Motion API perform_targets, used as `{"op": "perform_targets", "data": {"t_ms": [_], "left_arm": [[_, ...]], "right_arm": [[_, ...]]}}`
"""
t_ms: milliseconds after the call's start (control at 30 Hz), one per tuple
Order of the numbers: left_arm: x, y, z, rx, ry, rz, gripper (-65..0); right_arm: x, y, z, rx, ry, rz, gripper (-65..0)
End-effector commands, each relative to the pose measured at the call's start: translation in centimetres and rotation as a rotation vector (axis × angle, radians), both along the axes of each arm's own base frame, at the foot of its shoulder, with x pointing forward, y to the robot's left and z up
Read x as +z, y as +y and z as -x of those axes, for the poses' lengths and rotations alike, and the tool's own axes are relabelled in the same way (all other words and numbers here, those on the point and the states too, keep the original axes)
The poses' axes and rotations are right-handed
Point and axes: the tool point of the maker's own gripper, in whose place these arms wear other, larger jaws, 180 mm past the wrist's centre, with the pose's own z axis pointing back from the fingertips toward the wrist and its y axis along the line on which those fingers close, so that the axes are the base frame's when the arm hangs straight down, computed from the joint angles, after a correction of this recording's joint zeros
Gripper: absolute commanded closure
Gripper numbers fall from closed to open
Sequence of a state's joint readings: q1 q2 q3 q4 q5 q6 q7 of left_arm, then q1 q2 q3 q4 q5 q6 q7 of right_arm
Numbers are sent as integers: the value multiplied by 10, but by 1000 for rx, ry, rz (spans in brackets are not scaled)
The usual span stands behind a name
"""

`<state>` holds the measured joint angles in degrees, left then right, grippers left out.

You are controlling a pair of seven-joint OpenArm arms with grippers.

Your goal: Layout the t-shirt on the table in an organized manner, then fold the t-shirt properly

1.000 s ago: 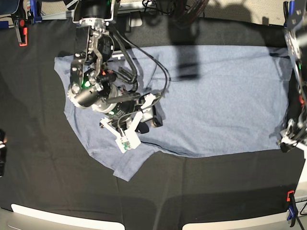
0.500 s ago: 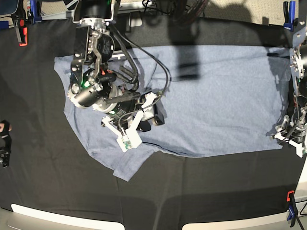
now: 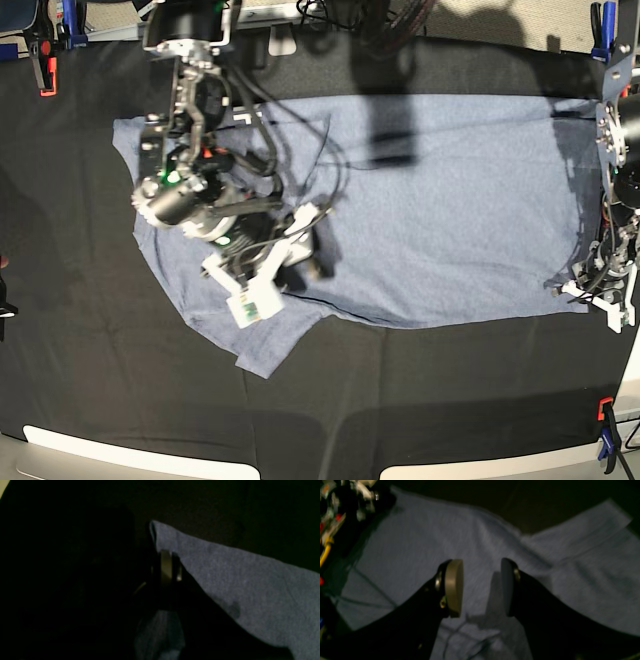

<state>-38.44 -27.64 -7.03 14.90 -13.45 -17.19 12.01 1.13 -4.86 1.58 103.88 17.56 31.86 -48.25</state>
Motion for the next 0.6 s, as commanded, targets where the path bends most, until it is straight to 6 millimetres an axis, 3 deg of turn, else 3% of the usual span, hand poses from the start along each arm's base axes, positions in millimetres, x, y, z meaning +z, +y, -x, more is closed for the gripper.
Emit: {"op": "perform_targets", "data": {"t_ms": [0, 167, 333, 433, 567], "left_arm": [[17, 5, -11, -11, -36, -5, 0], [20, 4, -14, -18, -54, -4, 0], [20, 4, -14, -17, -58, -4, 0], [20, 4, -14, -17, -57, -4, 0], [19, 4, -13, -18, -50, -3, 0]], "right_arm": [[21, 1, -8, 1, -75, -34, -242], [30, -13, -22, -14, -125, 39, -244], [40, -34, -54, -39, -173, 146, -362], [32, -46, -81, -42, -131, 175, -366], [4, -71, -120, -54, 15, 236, -365]]}}
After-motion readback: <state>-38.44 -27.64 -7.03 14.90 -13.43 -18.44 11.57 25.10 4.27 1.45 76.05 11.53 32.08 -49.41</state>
